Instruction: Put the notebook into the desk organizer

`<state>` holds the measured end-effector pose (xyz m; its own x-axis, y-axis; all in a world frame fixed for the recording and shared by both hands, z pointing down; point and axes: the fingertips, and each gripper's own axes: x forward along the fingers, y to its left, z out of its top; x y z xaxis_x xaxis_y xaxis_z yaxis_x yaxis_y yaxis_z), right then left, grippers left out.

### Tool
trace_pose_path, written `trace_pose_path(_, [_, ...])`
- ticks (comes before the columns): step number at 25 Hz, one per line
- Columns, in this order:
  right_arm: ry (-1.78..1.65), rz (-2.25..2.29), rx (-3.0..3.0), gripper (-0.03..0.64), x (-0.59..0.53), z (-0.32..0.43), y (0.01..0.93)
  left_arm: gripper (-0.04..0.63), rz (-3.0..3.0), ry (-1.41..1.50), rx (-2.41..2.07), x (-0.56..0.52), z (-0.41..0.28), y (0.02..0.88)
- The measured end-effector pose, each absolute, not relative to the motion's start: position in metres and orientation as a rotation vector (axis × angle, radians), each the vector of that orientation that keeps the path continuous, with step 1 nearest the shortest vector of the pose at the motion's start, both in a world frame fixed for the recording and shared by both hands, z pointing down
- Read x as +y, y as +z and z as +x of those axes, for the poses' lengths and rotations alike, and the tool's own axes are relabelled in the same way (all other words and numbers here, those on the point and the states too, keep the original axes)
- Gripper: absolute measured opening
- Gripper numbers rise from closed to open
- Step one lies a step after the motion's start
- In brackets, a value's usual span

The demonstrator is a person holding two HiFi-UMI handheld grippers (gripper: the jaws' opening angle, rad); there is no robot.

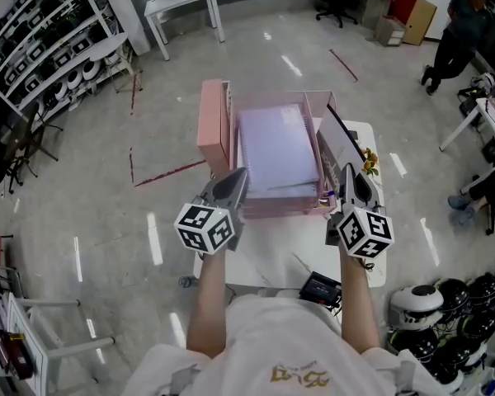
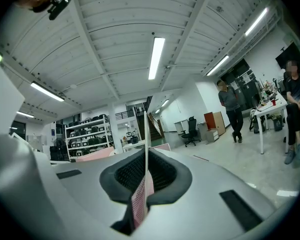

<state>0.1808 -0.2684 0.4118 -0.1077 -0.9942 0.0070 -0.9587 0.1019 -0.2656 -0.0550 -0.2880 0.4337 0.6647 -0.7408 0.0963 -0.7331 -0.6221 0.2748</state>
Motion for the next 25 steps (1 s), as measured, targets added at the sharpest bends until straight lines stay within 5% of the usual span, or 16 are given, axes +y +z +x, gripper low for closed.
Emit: trace_pose_path(25, [-0.121, -1.955, 2.333, 0.020, -0.283, 0.148, 0.392, 0.015, 2.574, -0.052, -1.222, -0.288, -0.063, 0.431])
